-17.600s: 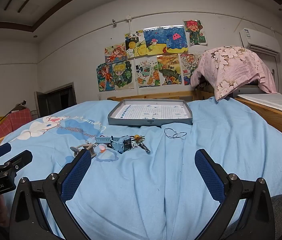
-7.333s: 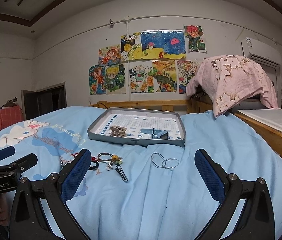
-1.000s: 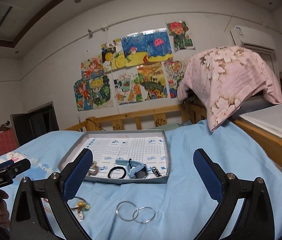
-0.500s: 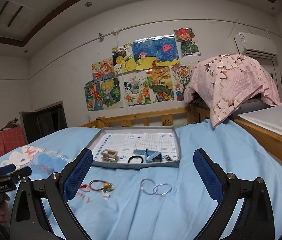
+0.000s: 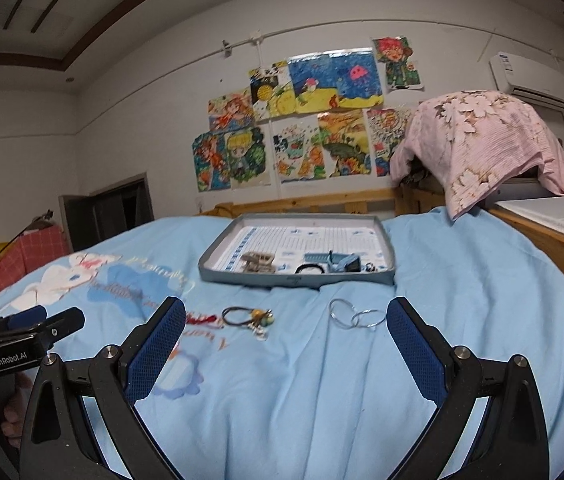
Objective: Organize jewelry
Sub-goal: 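Withdraw both open tools from the tray toward the remaining items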
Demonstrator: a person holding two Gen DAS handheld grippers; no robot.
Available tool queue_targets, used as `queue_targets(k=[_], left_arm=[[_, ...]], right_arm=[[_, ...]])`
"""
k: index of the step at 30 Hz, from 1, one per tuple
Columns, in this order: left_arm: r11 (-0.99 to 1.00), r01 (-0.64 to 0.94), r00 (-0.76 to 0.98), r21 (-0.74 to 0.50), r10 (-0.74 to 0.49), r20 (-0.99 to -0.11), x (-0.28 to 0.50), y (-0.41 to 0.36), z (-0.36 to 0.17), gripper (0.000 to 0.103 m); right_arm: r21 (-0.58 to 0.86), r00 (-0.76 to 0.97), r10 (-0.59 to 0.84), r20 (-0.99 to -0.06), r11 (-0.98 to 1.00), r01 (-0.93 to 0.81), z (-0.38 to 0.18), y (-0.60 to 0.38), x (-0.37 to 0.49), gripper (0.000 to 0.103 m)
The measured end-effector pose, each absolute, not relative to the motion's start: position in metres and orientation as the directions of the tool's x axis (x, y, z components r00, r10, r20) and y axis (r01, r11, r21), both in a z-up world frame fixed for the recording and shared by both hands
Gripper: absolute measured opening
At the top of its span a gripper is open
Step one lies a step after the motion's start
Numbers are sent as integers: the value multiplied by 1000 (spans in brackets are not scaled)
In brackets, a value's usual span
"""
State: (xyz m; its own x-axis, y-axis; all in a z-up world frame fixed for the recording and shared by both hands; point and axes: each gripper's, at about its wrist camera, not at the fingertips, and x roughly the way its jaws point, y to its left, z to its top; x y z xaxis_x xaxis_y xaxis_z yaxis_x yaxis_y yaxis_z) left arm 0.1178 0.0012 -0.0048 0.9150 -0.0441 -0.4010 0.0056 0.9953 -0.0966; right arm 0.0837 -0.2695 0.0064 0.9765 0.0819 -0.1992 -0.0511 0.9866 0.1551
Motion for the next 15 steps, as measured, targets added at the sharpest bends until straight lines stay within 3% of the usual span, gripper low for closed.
queue_targets(k=[9, 15], left_arm=[[994, 40, 885, -99, -81, -458, 140, 0, -12, 103], [994, 86, 873, -66, -107, -475, 159, -10, -9, 103]], right_arm=[[149, 952, 76, -297, 988, -32, -3, -268, 100, 99], [153, 949, 75, -306, 988, -29, -3, -273, 105, 99]])
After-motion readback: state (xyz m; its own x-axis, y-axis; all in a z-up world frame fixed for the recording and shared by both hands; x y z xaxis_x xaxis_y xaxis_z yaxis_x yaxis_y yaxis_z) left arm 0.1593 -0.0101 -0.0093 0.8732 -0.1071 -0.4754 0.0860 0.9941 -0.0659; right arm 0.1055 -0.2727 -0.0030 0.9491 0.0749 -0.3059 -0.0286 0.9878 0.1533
